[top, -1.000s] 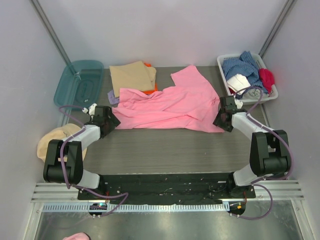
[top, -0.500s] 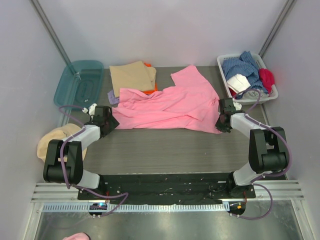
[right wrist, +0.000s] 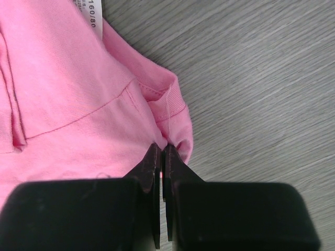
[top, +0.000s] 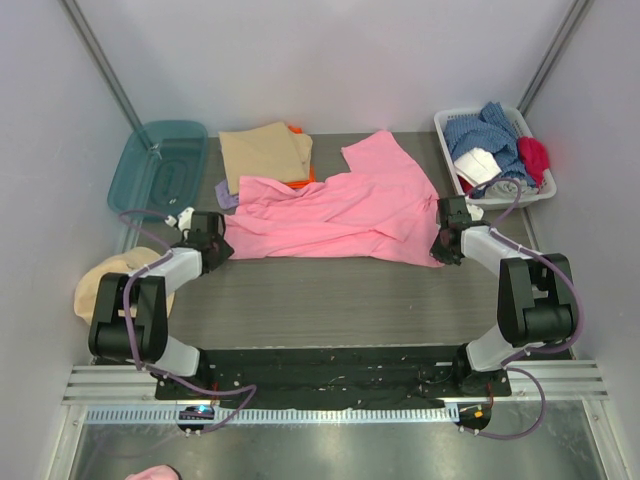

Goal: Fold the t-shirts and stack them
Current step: Fold the tshirt

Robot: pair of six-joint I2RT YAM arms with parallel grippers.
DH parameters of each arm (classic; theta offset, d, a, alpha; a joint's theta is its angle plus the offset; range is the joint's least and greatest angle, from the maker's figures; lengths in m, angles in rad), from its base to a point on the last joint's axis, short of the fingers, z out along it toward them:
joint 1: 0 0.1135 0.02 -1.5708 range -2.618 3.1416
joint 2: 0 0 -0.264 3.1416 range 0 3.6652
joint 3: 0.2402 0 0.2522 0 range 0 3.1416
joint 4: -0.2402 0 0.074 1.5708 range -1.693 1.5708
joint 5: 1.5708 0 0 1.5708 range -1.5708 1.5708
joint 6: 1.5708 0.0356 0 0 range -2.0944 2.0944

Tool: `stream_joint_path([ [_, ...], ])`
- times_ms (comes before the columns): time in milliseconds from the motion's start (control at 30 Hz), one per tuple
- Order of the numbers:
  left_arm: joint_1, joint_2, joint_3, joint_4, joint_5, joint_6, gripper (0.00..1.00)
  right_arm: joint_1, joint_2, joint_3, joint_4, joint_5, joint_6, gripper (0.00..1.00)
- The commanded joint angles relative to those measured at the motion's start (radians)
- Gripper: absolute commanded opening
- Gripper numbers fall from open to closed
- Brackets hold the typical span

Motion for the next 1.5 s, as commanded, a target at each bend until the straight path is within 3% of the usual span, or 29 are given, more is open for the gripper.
stream_joint_path([
  [0,0.002,0.023,0.032,0.052,-0.002,0.003,0.34,0.004,0.002,0.002,0.023,-0.005,-0.001,0.01],
  [100,0.002,0.032,0.032,0.062,0.0,0.0,0.24,0.004,0.008,-0.002,0.023,-0.011,-0.001,0.01],
  [233,0.002,0.051,0.036,0.07,0.007,0.0,0.0,0.004,-0.003,-0.003,0.012,-0.026,-0.001,0.01],
  [433,0.001,0.012,0.026,0.035,0.001,-0.003,0.0,0.004,-0.058,0.012,-0.098,-0.019,0.015,0.01],
  [1033,0.002,-0.44,-0.137,-0.3,-0.04,-0.084,0.0,0.004,-0.291,-0.049,-0.388,0.039,0.125,0.01],
  [1467,0.002,-0.646,-0.194,-0.525,-0.085,-0.15,0.0,0.004,-0.382,-0.015,-0.551,0.107,0.208,0.01],
])
